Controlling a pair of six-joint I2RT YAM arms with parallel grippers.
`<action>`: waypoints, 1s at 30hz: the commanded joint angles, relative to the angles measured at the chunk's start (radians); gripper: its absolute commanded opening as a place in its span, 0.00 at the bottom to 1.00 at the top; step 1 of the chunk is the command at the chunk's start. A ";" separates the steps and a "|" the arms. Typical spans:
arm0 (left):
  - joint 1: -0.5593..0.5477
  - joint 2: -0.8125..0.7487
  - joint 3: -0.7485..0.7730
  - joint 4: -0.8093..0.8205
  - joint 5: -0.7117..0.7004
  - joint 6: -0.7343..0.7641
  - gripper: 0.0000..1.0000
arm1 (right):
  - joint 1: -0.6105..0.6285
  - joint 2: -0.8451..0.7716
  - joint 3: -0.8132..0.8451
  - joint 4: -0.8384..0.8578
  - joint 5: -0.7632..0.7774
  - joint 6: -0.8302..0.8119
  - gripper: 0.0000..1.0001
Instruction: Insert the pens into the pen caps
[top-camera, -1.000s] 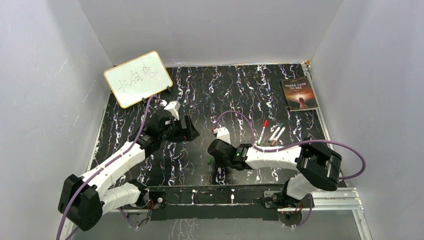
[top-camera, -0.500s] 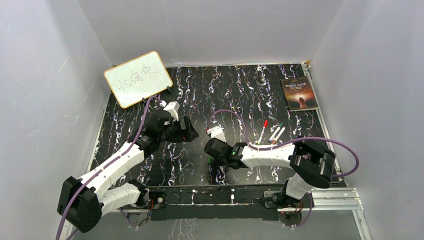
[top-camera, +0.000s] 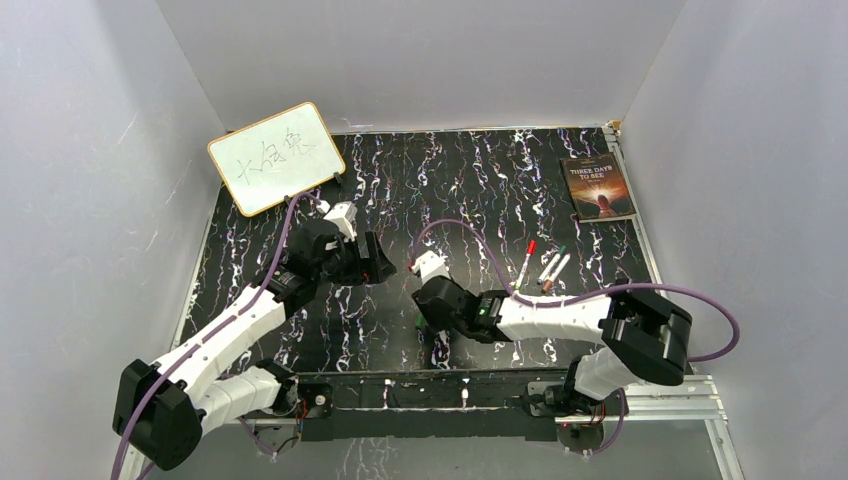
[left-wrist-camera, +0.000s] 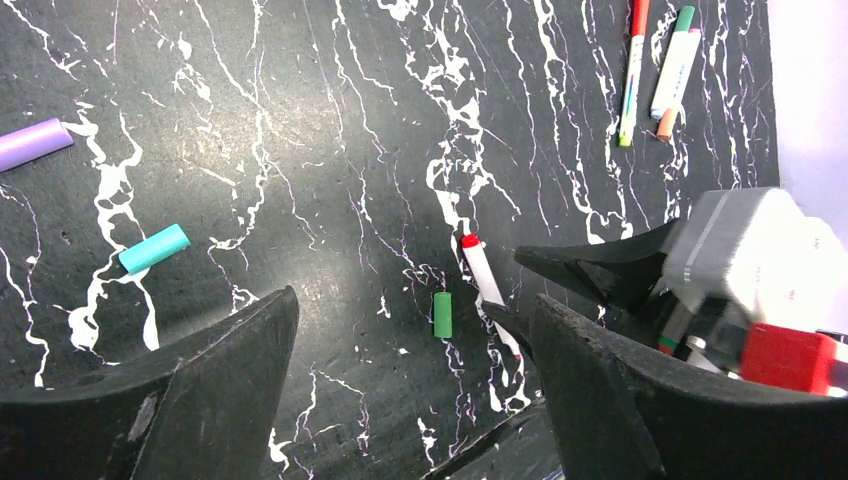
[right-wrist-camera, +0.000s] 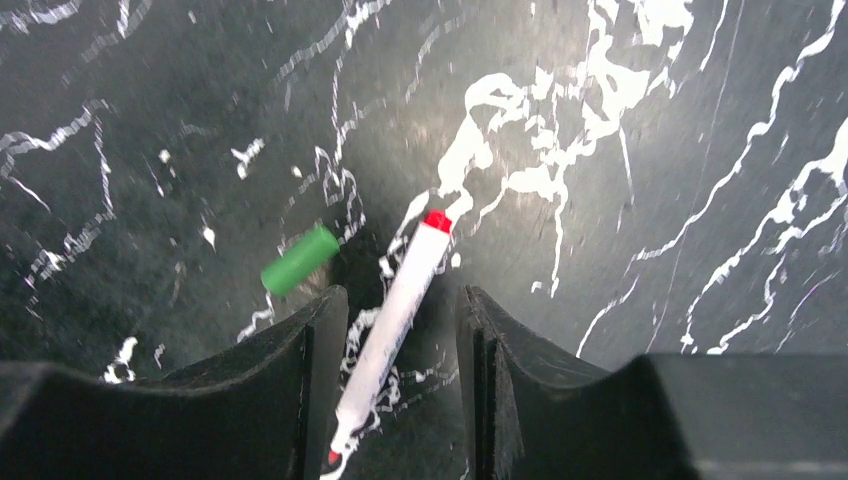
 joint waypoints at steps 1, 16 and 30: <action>0.005 -0.020 0.042 -0.008 0.028 0.002 0.84 | 0.003 -0.053 -0.046 0.042 -0.049 0.061 0.42; 0.006 -0.004 0.042 0.005 0.034 0.004 0.84 | 0.003 0.028 -0.047 0.014 -0.105 0.099 0.34; 0.016 -0.010 0.056 -0.014 0.051 -0.005 0.85 | 0.003 0.034 0.015 -0.044 -0.008 0.109 0.00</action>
